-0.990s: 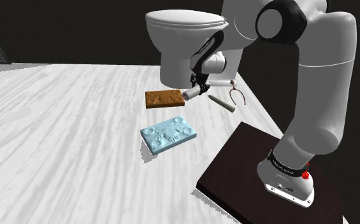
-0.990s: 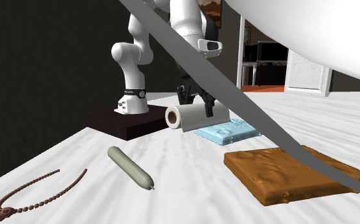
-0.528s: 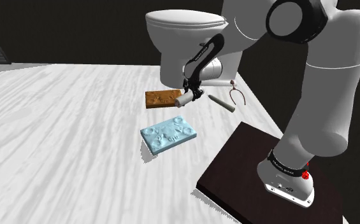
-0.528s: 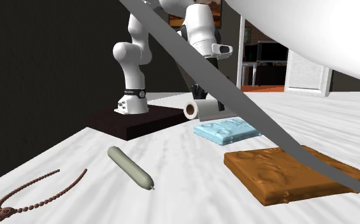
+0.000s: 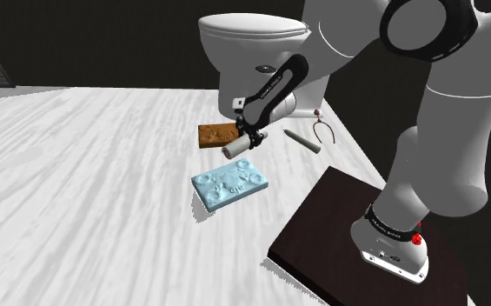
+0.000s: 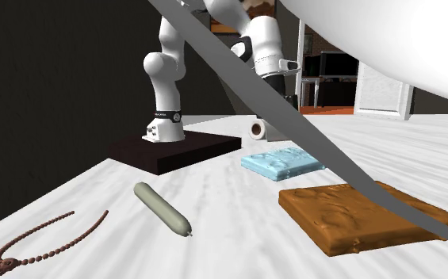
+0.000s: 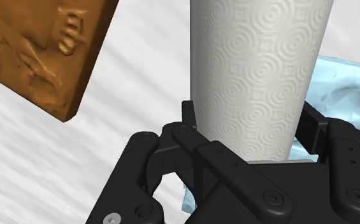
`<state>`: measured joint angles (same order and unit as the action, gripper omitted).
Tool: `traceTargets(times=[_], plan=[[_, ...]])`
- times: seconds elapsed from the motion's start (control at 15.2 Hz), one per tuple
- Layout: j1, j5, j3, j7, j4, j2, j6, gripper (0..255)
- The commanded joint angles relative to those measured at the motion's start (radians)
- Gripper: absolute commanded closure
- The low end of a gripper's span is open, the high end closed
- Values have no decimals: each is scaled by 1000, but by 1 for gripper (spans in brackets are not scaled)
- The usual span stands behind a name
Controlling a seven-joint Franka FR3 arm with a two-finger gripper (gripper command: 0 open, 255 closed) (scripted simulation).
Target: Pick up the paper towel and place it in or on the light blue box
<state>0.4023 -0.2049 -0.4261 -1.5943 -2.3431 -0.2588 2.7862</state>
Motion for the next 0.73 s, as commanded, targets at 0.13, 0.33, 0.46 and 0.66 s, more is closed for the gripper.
traceTargets(times=[0.13, 0.33, 0.46, 0.66], plan=[[100, 51, -7, 141, -12, 2, 9, 255], [177, 91, -13, 248, -10, 1, 4, 255], [234, 118, -15, 328, 0, -4, -4, 255], [216, 84, 8, 306, 1, -43, 31, 255]])
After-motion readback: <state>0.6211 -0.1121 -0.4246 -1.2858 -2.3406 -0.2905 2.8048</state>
